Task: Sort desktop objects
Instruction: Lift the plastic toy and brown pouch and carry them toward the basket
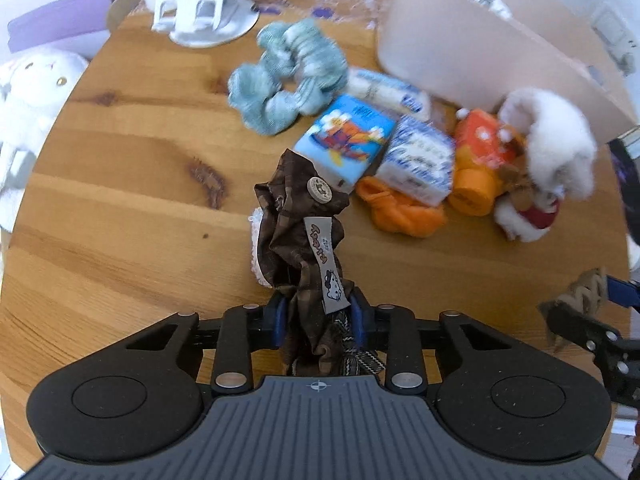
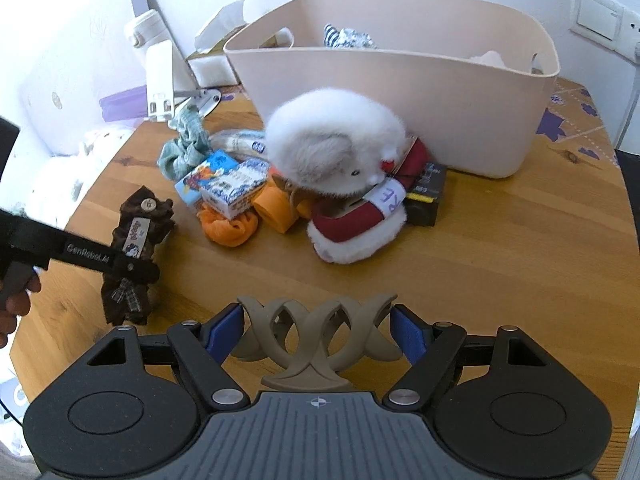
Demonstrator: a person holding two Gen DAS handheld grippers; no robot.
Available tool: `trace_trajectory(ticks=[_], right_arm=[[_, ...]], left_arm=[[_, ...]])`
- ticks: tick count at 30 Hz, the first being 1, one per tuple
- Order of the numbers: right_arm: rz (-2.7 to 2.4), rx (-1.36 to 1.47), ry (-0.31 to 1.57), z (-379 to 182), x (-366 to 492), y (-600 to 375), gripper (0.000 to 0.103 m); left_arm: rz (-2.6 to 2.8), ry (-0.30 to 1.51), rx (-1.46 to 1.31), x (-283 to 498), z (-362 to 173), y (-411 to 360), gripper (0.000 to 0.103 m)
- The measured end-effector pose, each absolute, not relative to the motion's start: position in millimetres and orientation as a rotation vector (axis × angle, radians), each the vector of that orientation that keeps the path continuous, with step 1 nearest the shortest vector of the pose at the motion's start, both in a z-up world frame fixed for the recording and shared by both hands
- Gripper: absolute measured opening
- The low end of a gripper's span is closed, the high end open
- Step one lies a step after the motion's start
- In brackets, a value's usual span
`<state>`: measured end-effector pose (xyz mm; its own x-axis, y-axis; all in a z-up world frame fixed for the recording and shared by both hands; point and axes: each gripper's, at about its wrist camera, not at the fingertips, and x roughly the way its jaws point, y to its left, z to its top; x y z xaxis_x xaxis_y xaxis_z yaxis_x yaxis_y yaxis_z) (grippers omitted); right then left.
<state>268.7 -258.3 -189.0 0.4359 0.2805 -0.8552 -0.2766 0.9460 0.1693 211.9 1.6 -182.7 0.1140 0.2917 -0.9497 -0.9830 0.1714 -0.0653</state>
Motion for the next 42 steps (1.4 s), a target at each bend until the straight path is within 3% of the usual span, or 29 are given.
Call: trace_trajectory(ticks=[27,42], right_arm=[[0.260,0.034,0.767,-89,309,-297,0.077],[0.176,-0.001,0.666,-59,368,-319,0.077]], left_arm=[[1.048,0.764,-0.533,278,-47,34,0.031],[1.046,0.750,-0.398,337,-38,88,0.031]])
